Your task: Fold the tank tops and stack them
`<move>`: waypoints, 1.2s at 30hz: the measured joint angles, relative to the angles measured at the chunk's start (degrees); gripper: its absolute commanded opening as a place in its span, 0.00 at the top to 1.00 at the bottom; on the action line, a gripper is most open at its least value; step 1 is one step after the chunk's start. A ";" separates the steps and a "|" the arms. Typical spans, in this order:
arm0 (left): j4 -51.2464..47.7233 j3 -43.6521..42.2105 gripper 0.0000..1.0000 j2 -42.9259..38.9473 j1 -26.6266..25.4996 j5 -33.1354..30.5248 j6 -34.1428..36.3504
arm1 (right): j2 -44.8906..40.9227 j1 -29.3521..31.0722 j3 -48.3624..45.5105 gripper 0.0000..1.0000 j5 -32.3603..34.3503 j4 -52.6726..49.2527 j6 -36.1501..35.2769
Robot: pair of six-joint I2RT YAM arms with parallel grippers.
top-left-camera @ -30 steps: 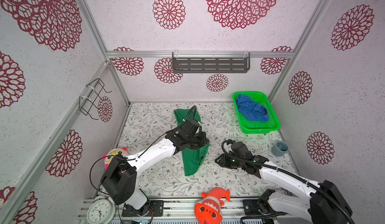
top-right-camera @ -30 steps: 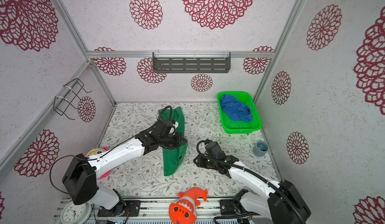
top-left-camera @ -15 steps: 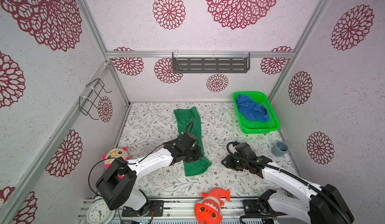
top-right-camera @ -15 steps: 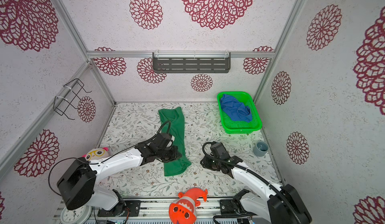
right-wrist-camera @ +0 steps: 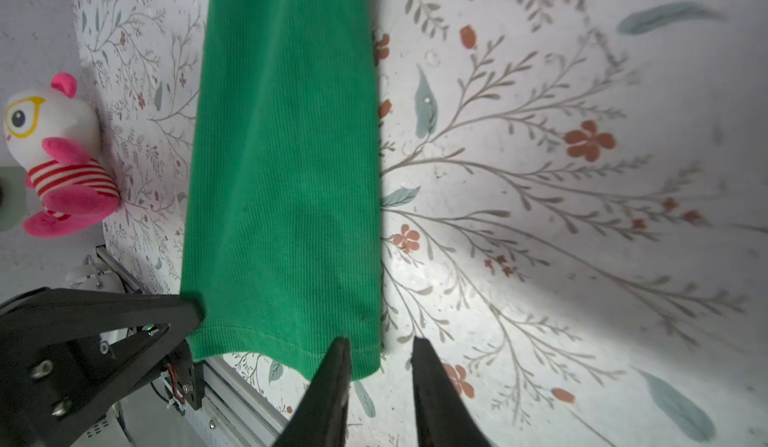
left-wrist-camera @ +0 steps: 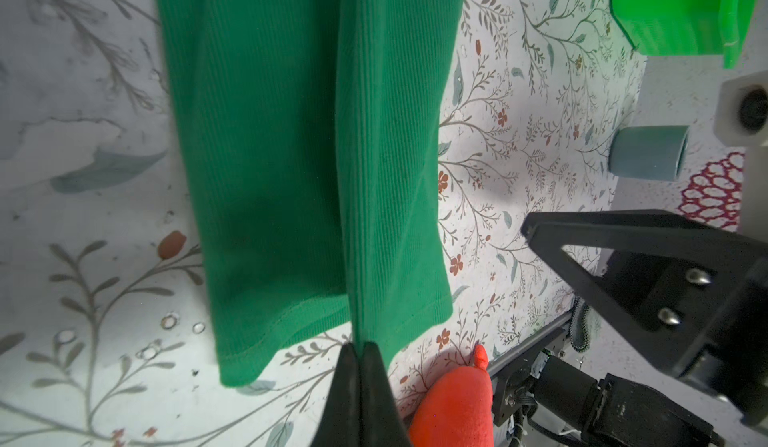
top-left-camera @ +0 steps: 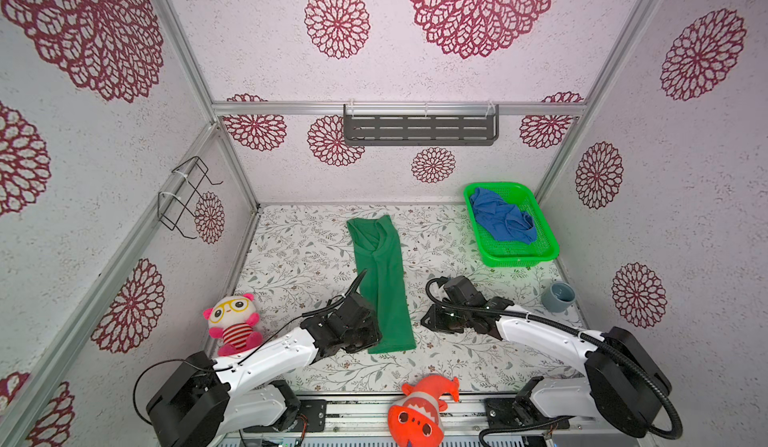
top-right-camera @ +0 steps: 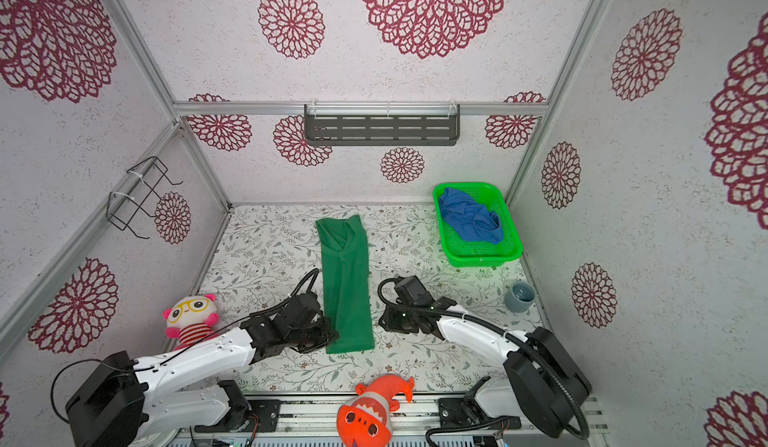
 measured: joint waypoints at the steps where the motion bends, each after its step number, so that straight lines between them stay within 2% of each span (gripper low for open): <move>1: 0.48 -0.15 1.00 0.42 0.00 0.11 -0.26 | 0.87 0.42 0.28 0.71 -0.04 0.24 0.00; 9: 3.15 0.33 0.98 10.10 -1.29 2.43 -0.61 | 4.22 2.62 2.14 0.74 0.15 1.03 0.31; 10: 2.93 0.33 0.89 10.38 -1.31 2.60 -0.61 | 4.22 2.64 2.14 0.74 0.22 0.98 0.28; 11: 2.01 0.37 0.74 10.29 -1.31 2.56 -0.31 | 4.22 2.64 2.14 0.74 0.31 0.81 0.28; 12: 0.85 0.44 0.65 9.77 -1.33 2.34 -0.28 | 4.20 2.64 2.14 0.74 0.28 0.70 0.28; 15: -4.94 0.66 0.51 4.92 -1.20 1.07 0.22 | 3.93 2.91 2.23 0.78 0.09 0.22 0.22; 18: -9.27 1.66 0.51 -1.20 -0.28 0.17 0.59 | 3.89 3.85 3.21 0.80 -0.20 -0.13 0.26; 20: -9.88 2.21 0.54 -2.43 0.46 -0.26 0.68 | 3.96 5.05 4.00 0.82 -0.57 0.04 0.33; 29: -9.27 2.05 0.69 8.33 1.09 0.28 1.18 | 11.06 8.02 2.45 0.85 -2.47 6.80 1.55; 33: -10.27 1.64 0.73 8.61 2.23 0.44 1.77 | 11.85 7.69 1.01 0.84 -2.62 8.07 1.97; 34: -11.10 1.51 0.73 8.26 2.40 0.31 1.81 | 11.63 7.69 1.01 0.82 -2.14 7.74 1.90; 36: -13.77 1.14 0.73 5.97 2.84 -0.48 2.01 | 10.21 7.72 1.07 0.71 -0.96 5.68 1.49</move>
